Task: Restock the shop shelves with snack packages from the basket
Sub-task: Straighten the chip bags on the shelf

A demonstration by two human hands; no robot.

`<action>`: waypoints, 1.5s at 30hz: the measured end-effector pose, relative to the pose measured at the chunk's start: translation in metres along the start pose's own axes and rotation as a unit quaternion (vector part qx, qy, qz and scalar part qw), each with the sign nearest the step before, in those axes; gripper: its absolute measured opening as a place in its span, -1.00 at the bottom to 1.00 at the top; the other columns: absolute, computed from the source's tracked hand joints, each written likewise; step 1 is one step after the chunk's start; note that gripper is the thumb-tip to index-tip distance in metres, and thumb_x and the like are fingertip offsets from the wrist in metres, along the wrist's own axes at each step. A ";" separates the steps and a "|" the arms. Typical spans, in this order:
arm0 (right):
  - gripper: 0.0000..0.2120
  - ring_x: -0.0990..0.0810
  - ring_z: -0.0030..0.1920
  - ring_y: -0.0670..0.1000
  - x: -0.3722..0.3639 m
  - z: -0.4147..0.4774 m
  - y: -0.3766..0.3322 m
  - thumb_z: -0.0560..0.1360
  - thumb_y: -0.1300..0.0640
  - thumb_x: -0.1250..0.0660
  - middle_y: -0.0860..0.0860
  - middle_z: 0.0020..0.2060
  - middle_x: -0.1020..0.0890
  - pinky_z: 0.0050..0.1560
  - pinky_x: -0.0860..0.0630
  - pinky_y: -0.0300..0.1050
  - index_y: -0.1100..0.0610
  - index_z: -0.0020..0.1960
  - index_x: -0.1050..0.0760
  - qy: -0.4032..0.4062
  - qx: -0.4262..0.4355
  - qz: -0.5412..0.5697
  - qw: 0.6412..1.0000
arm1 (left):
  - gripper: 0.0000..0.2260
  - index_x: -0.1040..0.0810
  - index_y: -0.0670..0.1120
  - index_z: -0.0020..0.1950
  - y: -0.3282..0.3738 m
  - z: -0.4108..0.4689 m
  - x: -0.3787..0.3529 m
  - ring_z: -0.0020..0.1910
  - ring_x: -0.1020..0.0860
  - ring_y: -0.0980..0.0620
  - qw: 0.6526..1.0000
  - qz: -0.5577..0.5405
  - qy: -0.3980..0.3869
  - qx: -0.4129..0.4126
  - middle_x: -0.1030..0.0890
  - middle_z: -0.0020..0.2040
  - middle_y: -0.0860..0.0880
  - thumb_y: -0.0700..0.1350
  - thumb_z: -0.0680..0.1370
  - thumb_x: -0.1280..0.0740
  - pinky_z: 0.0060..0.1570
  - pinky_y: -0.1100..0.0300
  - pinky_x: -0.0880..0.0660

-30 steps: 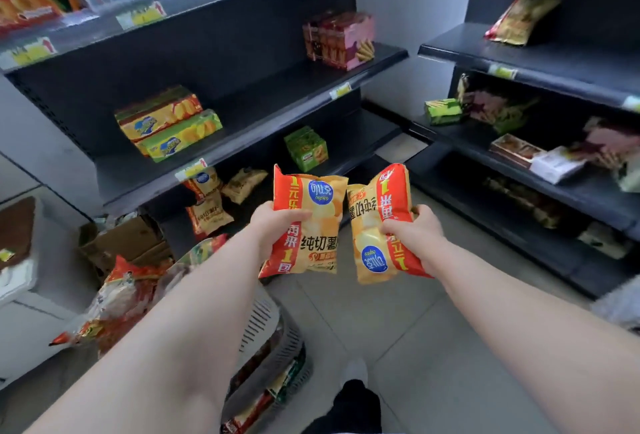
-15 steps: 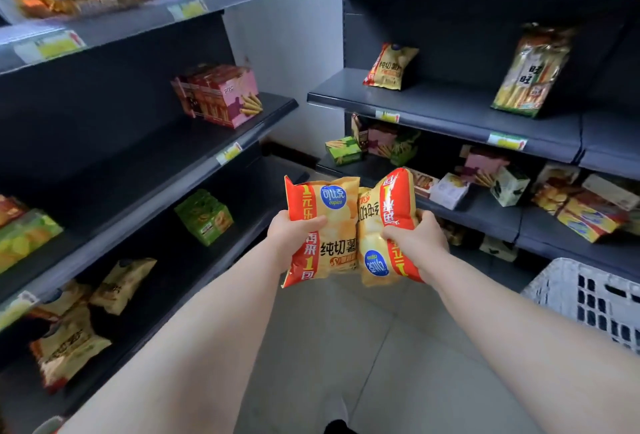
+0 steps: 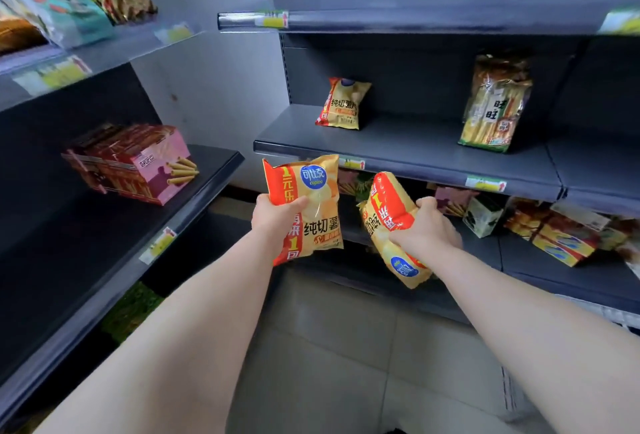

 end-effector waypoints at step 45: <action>-0.38 -0.63 -0.07 0.14 -0.029 0.370 -0.107 0.36 -0.11 -0.48 0.07 0.03 -0.58 -0.01 -0.62 0.05 0.07 0.30 -0.31 0.008 -0.235 0.124 0.964 | 0.17 0.05 0.02 0.54 0.170 0.410 -0.215 0.44 -0.28 -0.15 0.938 0.246 -0.162 -0.185 -0.28 0.45 -0.03 -0.01 0.17 -0.68 0.46 -0.15 -0.23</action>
Point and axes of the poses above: each hand's wrist, its own z-axis towards the middle knuckle, its own x-axis out of the back of the hand, y = z × x, the point moved 9 cm from there along z, towards the middle knuckle
